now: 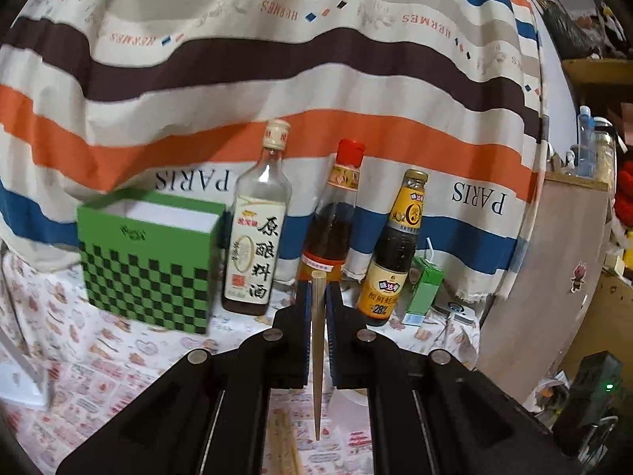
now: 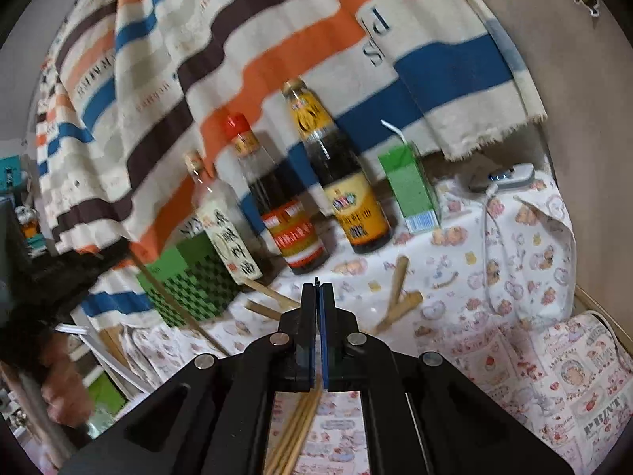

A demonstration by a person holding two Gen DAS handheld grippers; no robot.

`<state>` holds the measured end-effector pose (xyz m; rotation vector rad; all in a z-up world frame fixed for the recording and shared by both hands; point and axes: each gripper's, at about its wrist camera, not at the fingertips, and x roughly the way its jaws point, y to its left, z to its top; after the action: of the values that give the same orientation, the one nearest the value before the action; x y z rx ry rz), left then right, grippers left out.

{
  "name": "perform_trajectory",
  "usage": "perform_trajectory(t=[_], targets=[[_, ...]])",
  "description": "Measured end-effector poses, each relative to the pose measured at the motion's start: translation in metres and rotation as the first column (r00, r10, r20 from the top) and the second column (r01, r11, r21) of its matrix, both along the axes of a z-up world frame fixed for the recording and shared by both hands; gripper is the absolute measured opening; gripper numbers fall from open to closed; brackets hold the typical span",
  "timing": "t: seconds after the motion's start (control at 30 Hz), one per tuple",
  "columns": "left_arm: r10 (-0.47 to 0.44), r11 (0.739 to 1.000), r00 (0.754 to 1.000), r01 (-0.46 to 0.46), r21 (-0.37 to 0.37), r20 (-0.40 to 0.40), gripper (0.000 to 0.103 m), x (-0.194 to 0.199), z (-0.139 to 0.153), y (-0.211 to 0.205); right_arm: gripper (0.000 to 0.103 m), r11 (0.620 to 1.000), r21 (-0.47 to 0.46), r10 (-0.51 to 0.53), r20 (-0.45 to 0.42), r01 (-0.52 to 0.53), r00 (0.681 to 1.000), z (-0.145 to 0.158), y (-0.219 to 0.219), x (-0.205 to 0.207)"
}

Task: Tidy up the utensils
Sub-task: 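Carry the chopstick and the fork upright over the clear cup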

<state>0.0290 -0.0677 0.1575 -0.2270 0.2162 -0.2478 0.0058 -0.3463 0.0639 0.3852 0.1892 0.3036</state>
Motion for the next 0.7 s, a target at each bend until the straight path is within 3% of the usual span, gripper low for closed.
perform_trajectory(t=[0.07, 0.2, 0.43, 0.53, 0.7], targets=[[0.042, 0.999, 0.998, -0.041, 0.021, -0.043, 0.006, 0.009, -0.004, -0.006, 0.002, 1.000, -0.022, -0.019, 0.028, 0.019, 0.999, 0.008, 0.001, -0.003], [0.019, 1.000, 0.999, -0.019, -0.004, -0.029, 0.006, 0.017, 0.001, -0.010, 0.002, 0.999, -0.044, 0.020, 0.032, -0.019, 0.999, 0.028, 0.003, 0.004], [-0.033, 0.989, 0.998, 0.041, -0.143, 0.055, 0.006, 0.023, 0.026, -0.003, 0.002, 0.998, -0.058, 0.037, 0.065, -0.034, 0.997, 0.056, 0.012, 0.034], [-0.007, 0.980, 0.998, 0.019, -0.198, 0.060, 0.006, 0.032, 0.026, 0.003, 0.002, 0.999, -0.027, 0.031, 0.035, -0.030, 0.999, 0.058, 0.014, 0.058], [-0.012, 0.985, 0.994, 0.030, -0.168, 0.105, 0.006, 0.039, 0.021, -0.007, 0.002, 0.999, -0.027, 0.019, 0.008, -0.019, 1.000, 0.048, 0.017, 0.083]])
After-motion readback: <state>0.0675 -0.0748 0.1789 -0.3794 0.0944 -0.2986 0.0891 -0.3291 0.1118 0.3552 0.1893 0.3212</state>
